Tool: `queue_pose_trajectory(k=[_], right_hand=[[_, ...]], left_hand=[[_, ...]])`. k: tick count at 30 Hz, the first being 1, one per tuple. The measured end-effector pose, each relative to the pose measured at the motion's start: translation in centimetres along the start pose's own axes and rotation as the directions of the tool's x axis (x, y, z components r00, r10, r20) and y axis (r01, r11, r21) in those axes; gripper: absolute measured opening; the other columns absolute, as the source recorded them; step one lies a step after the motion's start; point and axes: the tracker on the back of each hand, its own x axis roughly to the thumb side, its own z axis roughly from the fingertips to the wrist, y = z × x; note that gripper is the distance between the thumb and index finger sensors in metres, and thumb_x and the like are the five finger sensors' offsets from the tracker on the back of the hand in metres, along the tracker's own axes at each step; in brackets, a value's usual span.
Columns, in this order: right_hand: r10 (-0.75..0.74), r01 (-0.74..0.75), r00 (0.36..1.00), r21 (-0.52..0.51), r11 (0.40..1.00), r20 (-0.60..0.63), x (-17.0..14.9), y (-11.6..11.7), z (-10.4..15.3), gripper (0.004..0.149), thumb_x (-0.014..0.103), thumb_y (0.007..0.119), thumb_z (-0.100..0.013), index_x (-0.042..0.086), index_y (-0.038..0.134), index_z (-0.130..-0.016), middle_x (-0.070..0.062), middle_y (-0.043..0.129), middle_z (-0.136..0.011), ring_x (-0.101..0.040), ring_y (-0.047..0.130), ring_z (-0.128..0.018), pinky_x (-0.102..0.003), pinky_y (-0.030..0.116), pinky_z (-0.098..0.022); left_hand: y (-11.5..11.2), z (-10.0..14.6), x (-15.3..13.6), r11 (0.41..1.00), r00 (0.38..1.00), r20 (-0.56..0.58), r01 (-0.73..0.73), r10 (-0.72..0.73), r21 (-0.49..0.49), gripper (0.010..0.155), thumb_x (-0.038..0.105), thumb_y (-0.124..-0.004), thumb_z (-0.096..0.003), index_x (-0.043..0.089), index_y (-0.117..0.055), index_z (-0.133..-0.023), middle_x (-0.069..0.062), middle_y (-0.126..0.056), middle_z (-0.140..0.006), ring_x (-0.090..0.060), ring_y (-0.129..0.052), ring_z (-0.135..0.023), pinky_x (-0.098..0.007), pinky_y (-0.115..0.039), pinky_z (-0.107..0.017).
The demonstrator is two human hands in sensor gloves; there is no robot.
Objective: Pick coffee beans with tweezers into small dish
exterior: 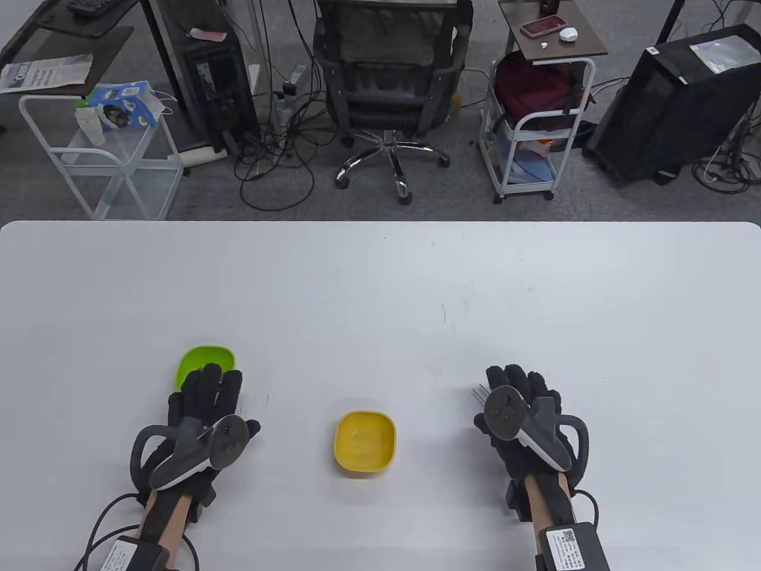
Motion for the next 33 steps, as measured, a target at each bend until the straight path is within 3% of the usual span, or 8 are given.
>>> queue_pose_trajectory(k=[21,25,33], right_hand=[[-0.039,0.039,0.999,0.037,0.999,-0.010,-0.1,0.0,-0.3,0.080,0.048,0.067,-0.048,0.022,0.028,-0.113,-0.016,0.033,-0.125,-0.057,0.042,-0.110,-0.070,0.041,-0.078],[-0.009,0.015,0.998,0.105,0.994,-0.056,-0.1,-0.5,-1.0,0.082,0.049,0.067,-0.048,0.020,0.027,-0.113,-0.017,0.034,-0.125,-0.058,0.044,-0.110,-0.070,0.042,-0.078],[0.233,-0.182,0.960,0.285,0.941,-0.154,0.6,-1.2,-2.7,0.079,0.047,0.070,-0.047,0.020,0.037,-0.113,-0.014,0.048,-0.123,-0.051,0.048,-0.112,-0.068,0.043,-0.079]], left_hand=[[0.3,0.2,-0.4,1.000,1.000,-0.005,-0.011,0.011,0.022,0.088,0.057,-0.052,-0.0560,0.006,-0.026,-0.123,-0.033,-0.028,-0.128,-0.061,-0.045,-0.115,-0.073,-0.052,-0.077],[0.5,0.3,-0.6,0.999,1.000,-0.011,-0.024,0.025,0.034,0.087,0.057,-0.052,-0.0560,0.007,-0.027,-0.123,-0.034,-0.028,-0.128,-0.061,-0.045,-0.115,-0.073,-0.051,-0.077],[0.5,0.3,-0.7,0.999,1.000,-0.012,-0.020,0.021,0.031,0.087,0.057,-0.052,-0.0560,0.007,-0.027,-0.123,-0.034,-0.028,-0.127,-0.061,-0.046,-0.115,-0.073,-0.052,-0.077]])
